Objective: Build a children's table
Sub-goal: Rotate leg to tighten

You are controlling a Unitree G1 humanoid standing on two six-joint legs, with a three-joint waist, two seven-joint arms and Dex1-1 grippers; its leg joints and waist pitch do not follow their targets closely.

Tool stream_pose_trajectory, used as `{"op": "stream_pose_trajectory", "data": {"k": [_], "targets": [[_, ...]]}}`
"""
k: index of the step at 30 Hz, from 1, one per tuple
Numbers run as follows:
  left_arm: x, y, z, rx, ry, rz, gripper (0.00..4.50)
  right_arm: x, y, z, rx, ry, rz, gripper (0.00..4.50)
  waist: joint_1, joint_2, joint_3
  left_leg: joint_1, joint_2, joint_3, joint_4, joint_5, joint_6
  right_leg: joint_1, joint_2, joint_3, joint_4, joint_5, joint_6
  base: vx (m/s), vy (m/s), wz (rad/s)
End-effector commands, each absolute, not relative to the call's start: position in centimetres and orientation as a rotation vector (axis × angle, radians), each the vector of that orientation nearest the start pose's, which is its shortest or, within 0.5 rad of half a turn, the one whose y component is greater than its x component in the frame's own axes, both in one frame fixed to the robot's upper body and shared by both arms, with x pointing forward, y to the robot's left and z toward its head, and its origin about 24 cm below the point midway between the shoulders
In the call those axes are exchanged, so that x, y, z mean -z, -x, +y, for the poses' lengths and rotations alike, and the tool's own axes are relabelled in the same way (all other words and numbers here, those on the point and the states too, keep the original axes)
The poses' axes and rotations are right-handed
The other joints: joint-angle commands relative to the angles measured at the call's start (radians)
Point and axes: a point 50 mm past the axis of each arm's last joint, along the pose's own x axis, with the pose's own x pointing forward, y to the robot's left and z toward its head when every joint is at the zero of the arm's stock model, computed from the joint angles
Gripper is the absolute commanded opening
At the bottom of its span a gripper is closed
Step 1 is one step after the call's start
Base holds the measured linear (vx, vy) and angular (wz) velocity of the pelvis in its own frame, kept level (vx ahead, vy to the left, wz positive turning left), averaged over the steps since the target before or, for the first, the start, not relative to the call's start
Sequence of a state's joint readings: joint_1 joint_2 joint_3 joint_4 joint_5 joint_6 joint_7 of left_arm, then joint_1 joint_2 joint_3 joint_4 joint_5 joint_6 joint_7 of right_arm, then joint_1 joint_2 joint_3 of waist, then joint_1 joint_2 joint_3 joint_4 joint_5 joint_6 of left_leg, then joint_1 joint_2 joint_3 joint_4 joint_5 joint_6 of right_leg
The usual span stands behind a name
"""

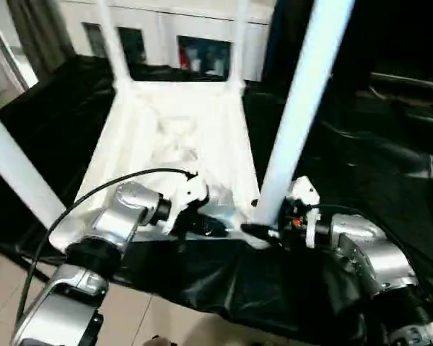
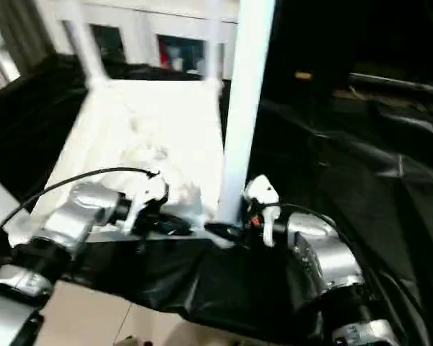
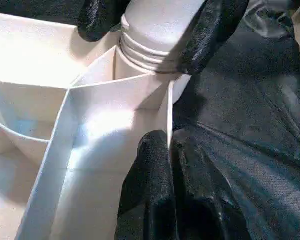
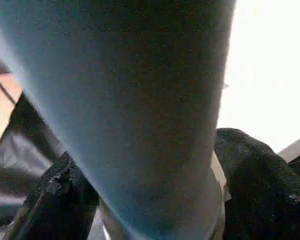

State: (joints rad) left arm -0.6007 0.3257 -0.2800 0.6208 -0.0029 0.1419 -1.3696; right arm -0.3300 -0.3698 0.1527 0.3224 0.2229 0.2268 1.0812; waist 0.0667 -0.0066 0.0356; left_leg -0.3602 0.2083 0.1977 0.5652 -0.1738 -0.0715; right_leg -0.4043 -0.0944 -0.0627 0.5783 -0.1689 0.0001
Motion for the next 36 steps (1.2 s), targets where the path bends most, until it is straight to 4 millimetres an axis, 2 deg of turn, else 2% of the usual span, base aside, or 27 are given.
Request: {"op": "stream_pose_trajectory", "data": {"k": [1,3,4,5,7,8,9,11,12,15,17,18,19,20,21,22,24,25,26,27,29,33,34,35,36], "targets": [[-3.9,-30.2,12.2,1.524,-0.268,0.555,0.0,-4.3,-28.5,-15.1,-1.173,0.085,0.34,3.55,0.001,-0.011,-0.053,0.008,0.026,-0.004,-0.059,-0.21,0.067,0.047,-0.044,0.034,-0.051,-0.201,-0.231,0.0,0.0,0.0],[-4.0,-30.2,12.2,1.521,-0.264,0.551,0.0,-4.2,-28.6,-15.0,-1.168,0.094,0.34,3.39,-0.002,-0.01,-0.052,0.009,0.025,-0.005,-0.061,-0.229,0.052,0.046,-0.045,0.036,-0.055,-0.225,-0.222,0.0,0.0,0.0],[-4.0,-30.2,12.1,1.52,-0.262,0.546,0.0,-4.2,-28.6,-14.9,-1.165,0.091,0.338,3.3,-0.003,-0.007,-0.053,0.01,0.024,-0.007,-0.061,-0.232,0.045,0.046,-0.045,0.036,-0.055,-0.224,-0.221,0.0,0.0,0.0],[-4.1,-30.2,12.0,1.519,-0.26,0.541,0.0,-4.1,-28.6,-14.8,-1.165,0.087,0.336,3.3,-0.005,-0.008,-0.053,0.009,0.024,-0.007,-0.061,-0.228,0.044,0.047,-0.043,0.036,-0.054,-0.208,-0.223,0.0,0.0,0.0],[-4.0,-30.2,11.8,1.524,-0.259,0.539,0.0,-4.1,-28.4,-14.5,-1.169,0.078,0.332,3.16,-0.004,-0.004,-0.055,0.01,0.024,-0.007,-0.059,-0.216,0.045,0.049,-0.041,0.036,-0.05,-0.169,-0.233,0.0,0.0,0.0],[-4.0,-30.2,11.8,1.524,-0.259,0.539,0.0,-4.1,-28.4,-14.5,-1.169,0.078,0.332,2.94,-0.005,-0.006,-0.056,0.01,0.023,-0.006,-0.059,-0.212,0.048,0.049,-0.04,0.036,-0.05,-0.156,-0.237,0.0,0.0,0.0],[-4.0,-30.2,11.6,1.524,-0.258,0.535,0.0,-4.1,-28.2,-14.5,-1.171,0.074,0.33,2.89,-0.005,0.001,-0.056,0.01,0.023,-0.006,-0.058,-0.208,0.049,0.05,-0.039,0.036,-0.048,-0.136,-0.244,0.0,0.0,0.0],[-4.0,-30.2,11.5,1.525,-0.257,0.533,0.0,-4.1,-28.1,-14.6,-1.171,0.072,0.331,2.86,-0.005,-0.002,-0.056,0.01,0.023,-0.005,-0.057,-0.215,0.05,0.052,-0.038,0.035,-0.048,-0.125,-0.251,0.0,0.0,0.0],[-4.0,-30.2,11.5,1.526,-0.257,0.532,0.0,-4.0,-28.0,-14.6,-1.172,0.072,0.331,2.7,-0.005,0.003,-0.056,0.01,0.023,-0.006,-0.058,-0.218,0.049,0.052,-0.038,0.035,-0.048,-0.127,-0.252,0.0,0.0,0.0],[-4.0,-30.5,11.2,1.49,-0.242,0.507,0.0,-3.8,-27.5,-14.7,-1.156,0.049,0.334,2.66,-0.005,0.002,-0.057,0.013,0.023,-0.005,-0.057,-0.224,0.048,0.052,-0.037,0.035,-0.049,-0.122,-0.254,0.0,0.0,0.0],[-3.9,-31.4,10.5,1.364,-0.221,0.472,0.0,-2.8,-27.7,-14.5,-1.013,0.023,0.348,2.64,-0.007,-0.006,-0.054,0.013,0.023,-0.004,-0.057,-0.239,0.047,0.049,-0.038,0.036,-0.053,-0.145,-0.251,0.0,0.0,0.0],[-3.8,-31.4,10.5,1.352,-0.22,0.47,0.0,-2.7,-27.7,-14.4,-0.996,0.021,0.351,2.64,-0.008,-0.005,-0.053,0.013,0.022,-0.005,-0.058,-0.247,0.043,0.047,-0.038,0.037,-0.055,-0.168,-0.246,0.0,0.0,0.0],[-3.8,-31.5,10.4,1.337,-0.218,0.468,0.0,-2.5,-27.8,-14.4,-0.975,0.017,0.355,2.64,-0.011,-0.006,-0.049,0.012,0.019,-0.007,-0.061,-0.273,0.032,0.049,-0.041,0.036,-0.062,-0.24,-0.226,0.0,0.0,0.0],[-3.8,-31.9,10.0,1.29,-0.217,0.457,0.0,-2.1,-28.0,-14.3,-0.915,0.019,0.365,2.64,-0.013,-0.008,-0.049,0.011,0.017,-0.009,-0.062,-0.281,0.028,0.05,-0.041,0.035,-0.065,-0.275,-0.213,0.0,0.0,0.0],[-3.7,-32.4,9.4,1.208,-0.221,0.439,0.0,-1.4,-28.4,-14.1,-0.818,0.012,0.375,2.63,-0.012,-0.019,-0.049,0.014,0.017,-0.009,-0.062,-0.29,0.025,0.046,-0.043,0.036,-0.072,-0.341,-0.185,0.0,0.0,0.0],[-3.6,-32.9,8.7,1.128,-0.223,0.426,0.0,-0.8,-28.8,-13.7,-0.694,-0.019,0.387,2.63,-0.017,-0.022,-0.045,0.018,0.016,-0.009,-0.062,-0.309,0.018,0.037,-0.042,0.037,-0.08,-0.411,-0.163,0.0,0.0,0.0],[-3.6,-33.1,8.3,1.095,-0.221,0.42,0.0,-0.5,-29.0,-13.4,-0.625,-0.04,0.394,2.63,-0.018,-0.02,-0.045,0.019,0.013,-0.013,-0.063,-0.321,0.007,0.034,-0.045,0.033,-0.088,-0.495,-0.128,0.0,0.0,0.0],[-3.5,-33.1,7.8,1.075,-0.209,0.414,0.0,-0.3,-29.2,-13.0,-0.562,-0.062,0.404,2.63,-0.019,-0.025,-0.044,0.018,0.013,-0.014,-0.065,-0.328,0.01,0.034,-0.044,0.032,-0.095,-0.527,-0.103,0.0,0.0,0.0],[-3.5,-33.1,7.4,1.066,-0.206,0.411,0.0,0.0,-29.3,-12.5,-0.518,-0.079,0.413,2.63,-0.019,-0.022,-0.042,0.017,0.013,-0.015,-0.066,-0.33,0.012,0.033,-0.045,0.033,-0.095,-0.534,-0.096,0.0,0.0,0.0],[-3.4,-32.9,6.7,1.068,-0.211,0.405,0.0,0.1,-29.4,-11.7,-0.488,-0.094,0.418,2.63,-0.023,-0.021,-0.042,0.019,0.013,-0.017,-0.067,-0.345,0.009,0.026,-0.044,0.032,-0.1,-0.559,-0.081,0.0,0.0,0.0],[-3.2,-32.6,5.8,1.091,-0.21,0.402,0.0,0.1,-29.4,-10.6,-0.474,-0.107,0.416,2.63,-0.027,-0.02,-0.042,0.016,0.013,-0.02,-0.071,-0.356,0.005,0.028,-0.044,0.03,-0.101,-0.558,-0.073,0.0,0.0,0.0],[-3.3,-32.3,4.8,1.12,-0.213,0.39,0.0,-0.6,-29.8,-8.5,-0.509,-0.096,0.372,2.63,-0.036,-0.019,-0.043,0.016,0.012,-0.022,-0.072,-0.39,0.008,0.023,-0.043,0.031,-0.103,-0.558,-0.068,0.0,0.0,0.0],[-3.3,-32.3,4.8,1.12,-0.213,0.39,0.0,-0.6,-29.8,-8.5,-0.509,-0.096,0.372,2.63,-0.036,-0.019,-0.043,0.016,0.012,-0.022,-0.072,-0.39,0.008,0.023,-0.043,0.031,-0.103,-0.558,-0.068,0.0,0.0,0.0],[-3.3,-32.2,5.0,1.136,-0.223,0.39,0.0,-1.0,-29.9,-8.4,-0.538,-0.083,0.336,3.19,-0.035,-0.02,-0.043,0.015,0.011,-0.021,-0.072,-0.391,0.012,0.023,-0.044,0.032,-0.104,-0.557,-0.067,0.0,0.0,0.0],[-3.3,-32.2,5.0,1.136,-0.224,0.39,0.0,-1.0,-29.9,-8.4,-0.539,-0.083,0.335,3.19,-0.035,-0.02,-0.043,0.015,0.011,-0.021,-0.072,-0.39,0.014,0.022,-0.044,0.033,-0.104,-0.555,-0.068,0.0,0.0,0.0]]}}
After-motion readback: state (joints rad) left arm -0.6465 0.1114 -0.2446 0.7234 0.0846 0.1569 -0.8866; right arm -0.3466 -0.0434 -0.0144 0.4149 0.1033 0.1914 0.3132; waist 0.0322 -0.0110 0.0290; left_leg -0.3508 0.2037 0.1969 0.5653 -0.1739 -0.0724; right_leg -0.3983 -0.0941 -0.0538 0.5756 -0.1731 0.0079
